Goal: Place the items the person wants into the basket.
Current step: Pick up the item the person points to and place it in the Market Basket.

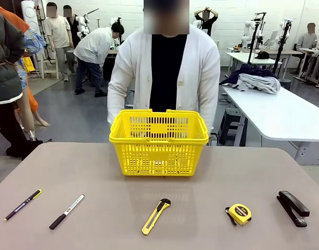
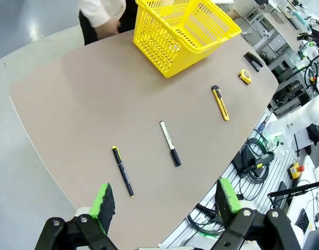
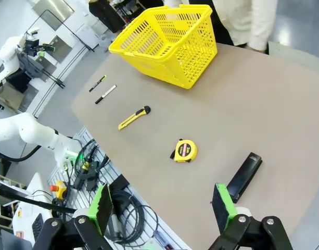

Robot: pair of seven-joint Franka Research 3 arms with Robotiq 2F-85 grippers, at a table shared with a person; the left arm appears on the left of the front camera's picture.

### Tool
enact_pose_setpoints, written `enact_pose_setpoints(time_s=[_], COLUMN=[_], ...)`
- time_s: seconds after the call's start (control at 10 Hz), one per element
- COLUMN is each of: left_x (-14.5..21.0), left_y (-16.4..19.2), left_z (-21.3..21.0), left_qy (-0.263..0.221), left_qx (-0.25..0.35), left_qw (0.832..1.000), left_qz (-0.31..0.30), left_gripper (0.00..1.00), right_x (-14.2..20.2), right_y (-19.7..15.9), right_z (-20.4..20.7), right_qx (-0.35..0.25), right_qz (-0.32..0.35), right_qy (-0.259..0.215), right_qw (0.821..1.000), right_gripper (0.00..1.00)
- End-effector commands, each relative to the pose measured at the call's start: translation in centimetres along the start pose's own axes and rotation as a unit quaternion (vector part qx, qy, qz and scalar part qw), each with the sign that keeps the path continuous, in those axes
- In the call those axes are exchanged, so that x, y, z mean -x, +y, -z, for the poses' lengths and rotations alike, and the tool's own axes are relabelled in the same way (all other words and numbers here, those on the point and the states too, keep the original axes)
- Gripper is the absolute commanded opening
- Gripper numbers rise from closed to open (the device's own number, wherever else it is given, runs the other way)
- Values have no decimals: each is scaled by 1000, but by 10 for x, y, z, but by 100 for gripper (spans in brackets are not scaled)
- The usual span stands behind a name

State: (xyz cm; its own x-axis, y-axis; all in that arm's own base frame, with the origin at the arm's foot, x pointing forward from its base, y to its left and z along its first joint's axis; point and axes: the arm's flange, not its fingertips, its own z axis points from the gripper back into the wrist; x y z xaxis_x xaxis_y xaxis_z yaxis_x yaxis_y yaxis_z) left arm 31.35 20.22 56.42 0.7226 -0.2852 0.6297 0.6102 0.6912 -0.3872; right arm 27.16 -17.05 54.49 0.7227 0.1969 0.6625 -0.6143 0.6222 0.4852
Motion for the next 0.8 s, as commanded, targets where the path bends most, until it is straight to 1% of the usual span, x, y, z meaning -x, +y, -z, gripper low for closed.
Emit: enact_pose_setpoints(time_s=[0.0,0.7], left_x=[-2,-2], left_y=[1,1], left_z=[-2,-2], left_qy=[-7,-7], left_qx=[6,6], left_qw=[1000,1000], left_qz=[4,4], left_gripper=[100,100], right_x=[-1,-1], right_y=[-1,-1], right_z=[0,0], right_qx=[-8,-8], right_qz=[-7,-7], right_qy=[-8,-8], right_qw=[1000,1000], right_gripper=[100,100])
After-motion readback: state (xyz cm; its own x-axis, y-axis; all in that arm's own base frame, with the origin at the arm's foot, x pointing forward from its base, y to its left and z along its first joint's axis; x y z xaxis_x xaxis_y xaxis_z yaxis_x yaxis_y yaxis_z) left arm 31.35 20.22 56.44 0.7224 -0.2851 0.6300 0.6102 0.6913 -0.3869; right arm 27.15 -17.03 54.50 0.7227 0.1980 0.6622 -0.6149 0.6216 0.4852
